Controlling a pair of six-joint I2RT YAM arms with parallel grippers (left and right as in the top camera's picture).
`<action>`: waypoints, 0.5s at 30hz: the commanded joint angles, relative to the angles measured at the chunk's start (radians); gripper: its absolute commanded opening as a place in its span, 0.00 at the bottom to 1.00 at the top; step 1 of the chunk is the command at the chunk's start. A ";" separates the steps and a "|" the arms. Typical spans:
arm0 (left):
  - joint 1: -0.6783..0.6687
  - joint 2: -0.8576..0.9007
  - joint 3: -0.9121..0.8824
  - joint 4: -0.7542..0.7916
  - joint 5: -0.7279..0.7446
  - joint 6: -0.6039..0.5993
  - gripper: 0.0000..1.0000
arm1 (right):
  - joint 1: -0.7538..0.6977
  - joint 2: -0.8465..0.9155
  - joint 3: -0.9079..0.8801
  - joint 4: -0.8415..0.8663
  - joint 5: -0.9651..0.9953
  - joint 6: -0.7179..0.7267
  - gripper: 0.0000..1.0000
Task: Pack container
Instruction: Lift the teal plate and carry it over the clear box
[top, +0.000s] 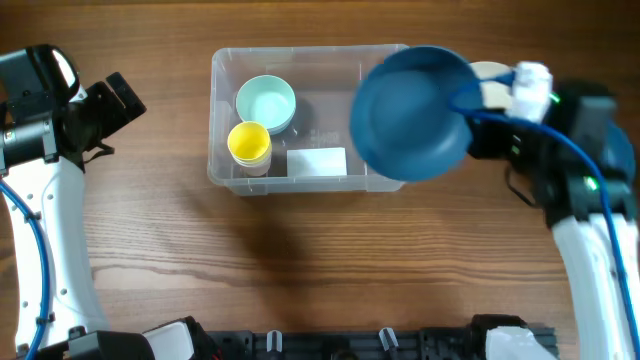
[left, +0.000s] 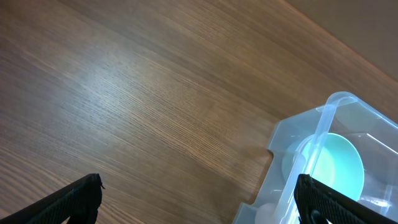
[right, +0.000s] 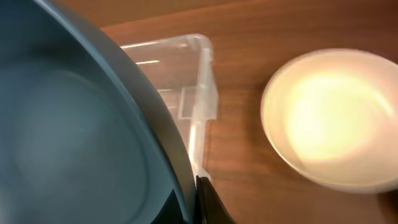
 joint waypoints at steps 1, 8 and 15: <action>0.005 -0.014 0.014 -0.001 0.011 -0.013 1.00 | 0.134 0.104 0.140 0.000 0.179 -0.031 0.04; 0.005 -0.014 0.014 -0.001 0.011 -0.013 1.00 | 0.272 0.267 0.225 0.009 0.357 -0.027 0.04; 0.005 -0.014 0.014 -0.001 0.012 -0.013 1.00 | 0.291 0.415 0.225 0.018 0.373 -0.014 0.04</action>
